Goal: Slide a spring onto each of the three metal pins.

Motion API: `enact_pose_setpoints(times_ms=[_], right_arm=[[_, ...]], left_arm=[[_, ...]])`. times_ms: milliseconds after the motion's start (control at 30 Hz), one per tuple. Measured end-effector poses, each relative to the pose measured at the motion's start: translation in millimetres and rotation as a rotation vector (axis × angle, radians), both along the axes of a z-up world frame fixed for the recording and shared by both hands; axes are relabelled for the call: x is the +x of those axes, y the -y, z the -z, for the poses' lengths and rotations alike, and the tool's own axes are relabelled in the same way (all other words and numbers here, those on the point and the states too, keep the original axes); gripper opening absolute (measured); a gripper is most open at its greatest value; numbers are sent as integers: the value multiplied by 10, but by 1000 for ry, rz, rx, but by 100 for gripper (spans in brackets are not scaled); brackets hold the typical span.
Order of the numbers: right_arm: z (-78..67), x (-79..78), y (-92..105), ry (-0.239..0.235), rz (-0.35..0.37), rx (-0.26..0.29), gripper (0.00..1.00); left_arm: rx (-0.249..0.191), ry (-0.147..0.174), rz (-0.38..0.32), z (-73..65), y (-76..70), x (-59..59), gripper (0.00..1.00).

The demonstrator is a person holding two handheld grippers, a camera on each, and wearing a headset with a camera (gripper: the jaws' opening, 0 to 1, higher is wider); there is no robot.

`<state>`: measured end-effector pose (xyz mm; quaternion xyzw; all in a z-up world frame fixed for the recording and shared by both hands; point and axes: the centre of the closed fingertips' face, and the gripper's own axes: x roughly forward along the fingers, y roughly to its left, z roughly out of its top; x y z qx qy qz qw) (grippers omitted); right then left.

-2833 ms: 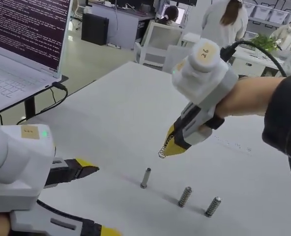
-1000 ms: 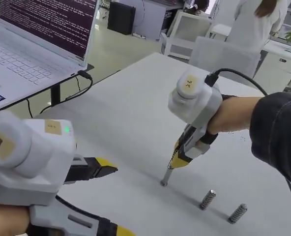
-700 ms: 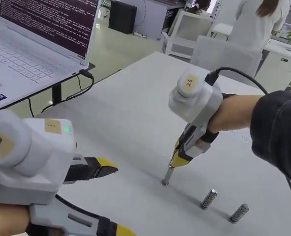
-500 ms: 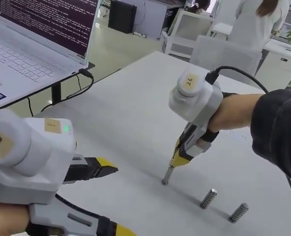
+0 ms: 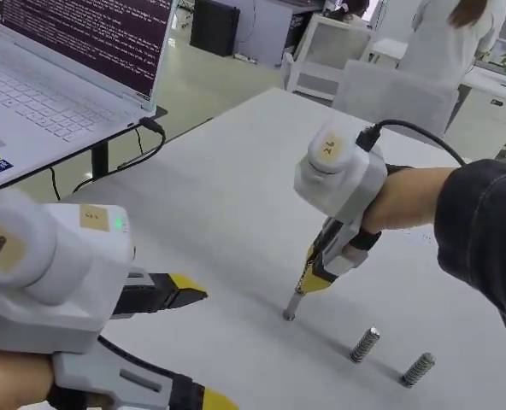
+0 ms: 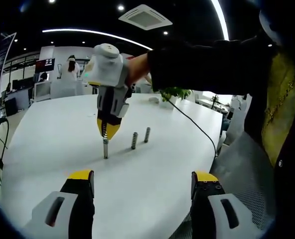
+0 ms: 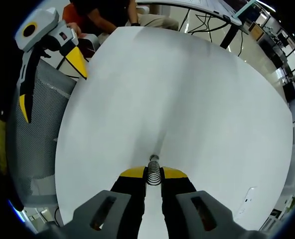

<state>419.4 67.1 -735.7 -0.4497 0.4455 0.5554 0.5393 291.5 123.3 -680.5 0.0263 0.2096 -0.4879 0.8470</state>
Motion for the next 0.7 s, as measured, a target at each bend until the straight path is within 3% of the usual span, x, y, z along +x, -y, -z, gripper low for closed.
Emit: enact_pose_setpoints(times_ms=[700], right_arm=[[280,41,-18,-8,11,-4,9]], left_arm=[[3,-4,2,15,-10,-7,76]])
